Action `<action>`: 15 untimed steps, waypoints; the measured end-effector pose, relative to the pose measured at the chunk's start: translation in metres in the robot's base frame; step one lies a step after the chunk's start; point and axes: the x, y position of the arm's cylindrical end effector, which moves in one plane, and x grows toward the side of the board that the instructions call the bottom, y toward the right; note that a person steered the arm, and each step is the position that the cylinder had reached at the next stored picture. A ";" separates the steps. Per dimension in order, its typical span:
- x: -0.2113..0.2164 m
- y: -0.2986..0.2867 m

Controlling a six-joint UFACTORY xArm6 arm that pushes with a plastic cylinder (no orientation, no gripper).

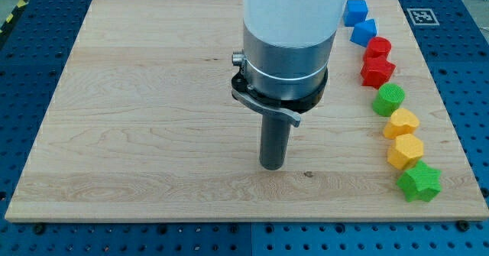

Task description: Move the blue cube slightly to the right

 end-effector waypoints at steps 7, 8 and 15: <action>-0.132 -0.067; -0.200 -0.063; -0.327 0.084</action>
